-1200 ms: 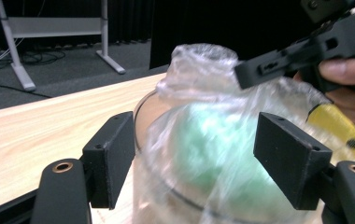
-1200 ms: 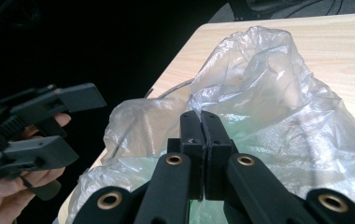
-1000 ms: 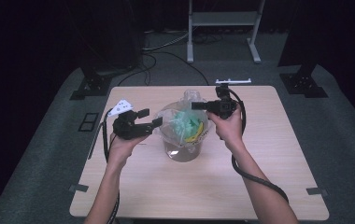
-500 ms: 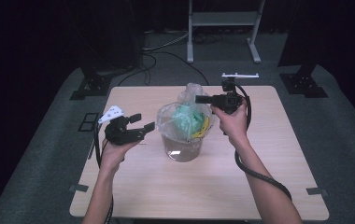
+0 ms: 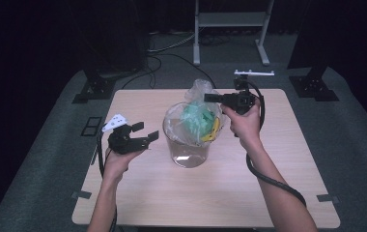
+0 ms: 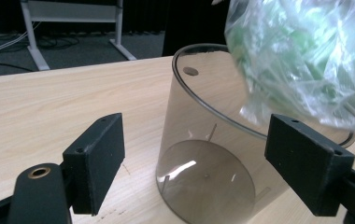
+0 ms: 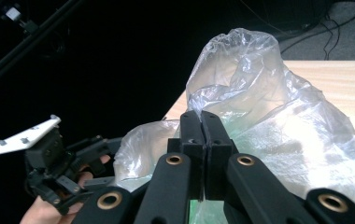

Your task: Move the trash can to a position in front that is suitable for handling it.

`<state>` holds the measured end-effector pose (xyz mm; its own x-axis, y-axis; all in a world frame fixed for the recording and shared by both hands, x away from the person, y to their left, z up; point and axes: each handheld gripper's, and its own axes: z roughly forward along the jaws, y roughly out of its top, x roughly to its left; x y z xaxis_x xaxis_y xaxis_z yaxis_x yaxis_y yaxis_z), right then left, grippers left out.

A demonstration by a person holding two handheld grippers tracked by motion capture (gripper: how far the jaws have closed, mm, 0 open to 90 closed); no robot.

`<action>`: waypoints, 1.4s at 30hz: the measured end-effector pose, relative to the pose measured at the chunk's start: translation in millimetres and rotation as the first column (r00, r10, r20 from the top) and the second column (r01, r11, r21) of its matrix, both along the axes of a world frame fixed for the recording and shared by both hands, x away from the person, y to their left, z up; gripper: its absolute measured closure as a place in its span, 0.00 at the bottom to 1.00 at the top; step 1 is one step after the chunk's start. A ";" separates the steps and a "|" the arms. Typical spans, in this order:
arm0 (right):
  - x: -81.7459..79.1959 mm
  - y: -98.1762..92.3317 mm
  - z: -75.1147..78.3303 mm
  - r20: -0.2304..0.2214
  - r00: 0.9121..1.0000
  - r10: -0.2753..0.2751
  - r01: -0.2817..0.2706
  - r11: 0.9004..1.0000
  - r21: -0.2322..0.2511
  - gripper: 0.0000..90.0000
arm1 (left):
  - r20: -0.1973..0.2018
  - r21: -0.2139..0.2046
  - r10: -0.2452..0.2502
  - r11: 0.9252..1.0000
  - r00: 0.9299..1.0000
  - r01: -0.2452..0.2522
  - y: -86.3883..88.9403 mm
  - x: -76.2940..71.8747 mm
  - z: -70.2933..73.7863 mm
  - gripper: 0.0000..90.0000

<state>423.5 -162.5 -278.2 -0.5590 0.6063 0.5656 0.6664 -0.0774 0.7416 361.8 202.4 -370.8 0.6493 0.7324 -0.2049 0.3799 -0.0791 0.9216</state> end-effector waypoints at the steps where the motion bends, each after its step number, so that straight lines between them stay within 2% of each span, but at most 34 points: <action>1: -0.7 -1.0 1.7 0.000 1.000 0.002 -0.002 1.000 0.005 1.00 | -0.001 0.004 0.004 1.000 1.000 -0.004 0.0 -0.1 -0.8 0.20; 10: -8.1 -8.2 18.5 0.025 1.000 0.003 -0.003 1.000 0.020 1.00 | -0.013 0.003 0.013 1.000 1.000 -0.013 1.2 -0.1 -9.6 0.17; 18: -10.6 -15.1 26.5 0.042 0.999 -0.008 0.007 0.999 0.032 1.00 | -0.011 0.006 0.020 1.000 1.000 -0.020 3.0 -0.7 -10.1 0.13; 19: -11.7 -18.1 28.6 0.049 0.999 -0.009 0.007 0.999 0.046 1.00 | -0.012 0.002 0.019 1.000 1.000 -0.019 3.2 -0.5 -10.9 0.13; 24: -14.9 -24.9 34.9 0.061 0.998 -0.014 0.010 0.998 0.058 1.00 | -0.019 0.012 0.023 1.000 1.000 -0.022 5.4 -0.8 -14.3 0.12; 31: -21.4 -47.0 45.6 0.083 0.995 -0.051 0.045 0.996 0.073 1.00 | -0.029 0.011 0.023 1.000 0.999 -0.023 6.1 0.4 -16.9 0.11; 42: -25.9 -78.4 43.6 0.077 0.991 -0.106 0.101 0.993 0.068 1.00 | -0.029 0.017 0.018 1.000 0.999 -0.017 4.2 1.6 -17.9 0.11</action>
<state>397.7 -241.0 -234.5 -0.5402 0.6274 0.5609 0.5907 -0.1920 0.7837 363.4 206.6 -388.7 0.6302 0.7472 -0.2111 0.4080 -0.0874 0.9088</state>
